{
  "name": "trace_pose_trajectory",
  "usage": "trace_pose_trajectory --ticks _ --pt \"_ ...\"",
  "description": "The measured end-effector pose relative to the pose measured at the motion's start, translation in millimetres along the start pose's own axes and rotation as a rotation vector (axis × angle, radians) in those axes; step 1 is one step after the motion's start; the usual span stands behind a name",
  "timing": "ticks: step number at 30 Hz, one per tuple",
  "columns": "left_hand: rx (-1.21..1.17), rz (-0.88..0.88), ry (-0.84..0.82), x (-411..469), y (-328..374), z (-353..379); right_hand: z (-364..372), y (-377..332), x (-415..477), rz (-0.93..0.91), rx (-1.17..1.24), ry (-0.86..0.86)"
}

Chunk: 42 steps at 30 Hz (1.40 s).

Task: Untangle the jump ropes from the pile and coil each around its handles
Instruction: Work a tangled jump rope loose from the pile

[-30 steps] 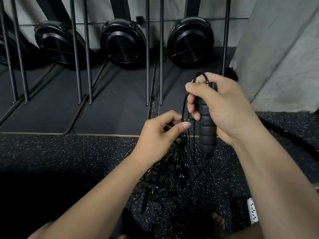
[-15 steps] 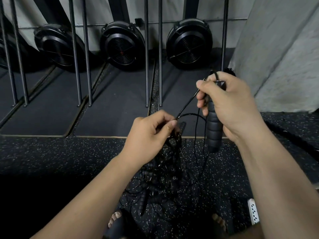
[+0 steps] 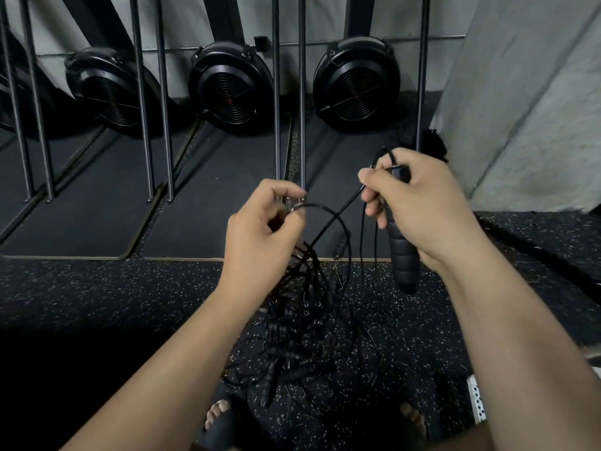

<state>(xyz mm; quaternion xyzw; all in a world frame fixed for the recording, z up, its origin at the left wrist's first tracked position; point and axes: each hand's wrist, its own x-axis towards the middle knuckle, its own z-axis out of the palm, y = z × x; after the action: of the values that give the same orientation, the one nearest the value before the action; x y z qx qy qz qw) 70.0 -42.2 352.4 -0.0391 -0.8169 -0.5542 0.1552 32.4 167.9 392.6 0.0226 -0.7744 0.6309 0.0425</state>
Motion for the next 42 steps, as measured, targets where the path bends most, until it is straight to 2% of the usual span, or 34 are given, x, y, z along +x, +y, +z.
trace_pose_trajectory --ticks 2,4,9,12,14,18,20,22,24,27,29,32,37,42 --pt "-0.13 0.01 0.028 4 6 -7 -3 1 2 0.017 0.0 0.021" --pt "-0.254 -0.077 0.1 15 3 -16 -3 3 2 0.027 0.011 0.028" --pt "-0.574 -0.611 0.407 42 -35 -45 -2 3 1 0.015 0.06 0.072" --pt "-0.63 -0.735 0.481 51 -58 -55 0 2 -1 0.013 0.073 0.049" --pt "-0.574 -0.754 0.482 52 -70 -55 2 1 -2 0.004 0.049 0.014" --pt "-0.357 -0.752 0.423 49 -82 -44 7 0 -6 -0.008 0.032 -0.034" --pt "-0.083 -0.679 0.355 43 -80 -37 8 0 -6 -0.009 0.047 -0.04" --pt "0.245 -0.437 0.284 33 -71 -29 8 -1 -6 -0.011 0.068 -0.041" --pt "0.377 -0.163 0.236 23 -51 -17 8 -2 -6 -0.009 0.082 -0.042" --pt "0.269 0.022 0.067 9 -24 7 8 -5 -7 -0.005 0.111 -0.047" --pt "0.193 0.009 -0.089 0 -21 22 9 -6 -8 -0.005 0.135 -0.052" --pt "0.202 -0.035 -0.285 -10 -36 39 8 -11 -10 -0.008 0.183 -0.067" --pt "0.326 -0.021 -0.306 -13 -54 44 5 -19 -11 -0.01 0.275 -0.057" --pt "0.334 0.008 -0.26 -11 -52 42 -1 -20 -7 -0.008 0.374 0.038"
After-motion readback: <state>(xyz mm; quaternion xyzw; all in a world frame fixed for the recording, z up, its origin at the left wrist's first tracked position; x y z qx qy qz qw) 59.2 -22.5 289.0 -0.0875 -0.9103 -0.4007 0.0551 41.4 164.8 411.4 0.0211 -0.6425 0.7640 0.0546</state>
